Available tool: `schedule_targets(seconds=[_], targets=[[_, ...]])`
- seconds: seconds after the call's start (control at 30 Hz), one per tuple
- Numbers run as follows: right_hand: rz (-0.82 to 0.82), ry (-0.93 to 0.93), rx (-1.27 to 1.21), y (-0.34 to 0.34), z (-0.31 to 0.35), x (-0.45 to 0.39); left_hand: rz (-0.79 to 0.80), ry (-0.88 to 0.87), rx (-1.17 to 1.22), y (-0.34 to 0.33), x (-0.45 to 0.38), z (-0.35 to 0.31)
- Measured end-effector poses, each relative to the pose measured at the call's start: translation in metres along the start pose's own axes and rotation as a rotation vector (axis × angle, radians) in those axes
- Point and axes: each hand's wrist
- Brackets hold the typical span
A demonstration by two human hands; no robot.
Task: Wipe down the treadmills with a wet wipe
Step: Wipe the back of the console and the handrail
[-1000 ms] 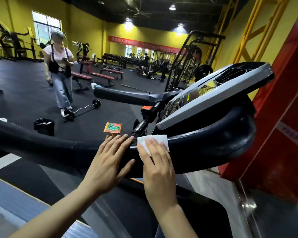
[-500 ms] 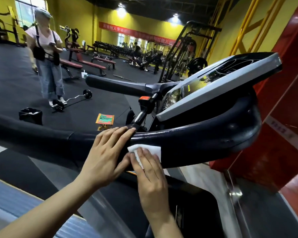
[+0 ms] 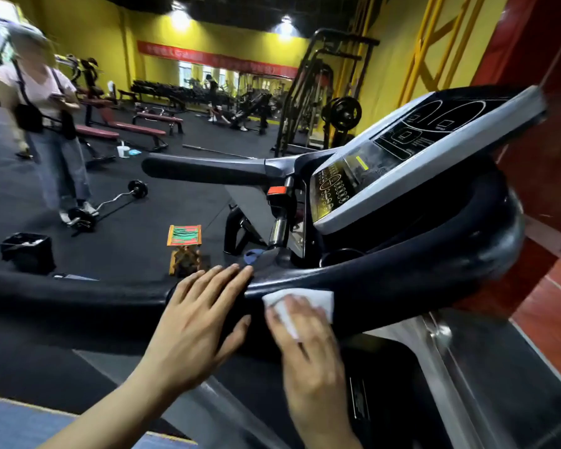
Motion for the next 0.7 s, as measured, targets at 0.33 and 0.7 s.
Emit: schedule_targets(seconds=[0.33, 0.7], targets=[[0.214, -0.333, 0.309, 0.031, -0.022, -0.088, 0.025, -0.071, 0.0, 0.019, 0.01, 0.045], [1.145, -0.301, 0.331, -0.011, 0.034, -0.181, 0.115, -0.069, -0.018, 0.038, 0.008, 0.082]])
Point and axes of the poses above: each hand's wrist, its own x-axis away from the middle knuckle, its own y-axis out of the back of the hand, z = x × y, and after that the axes turned 13 degrees about x, right-handed
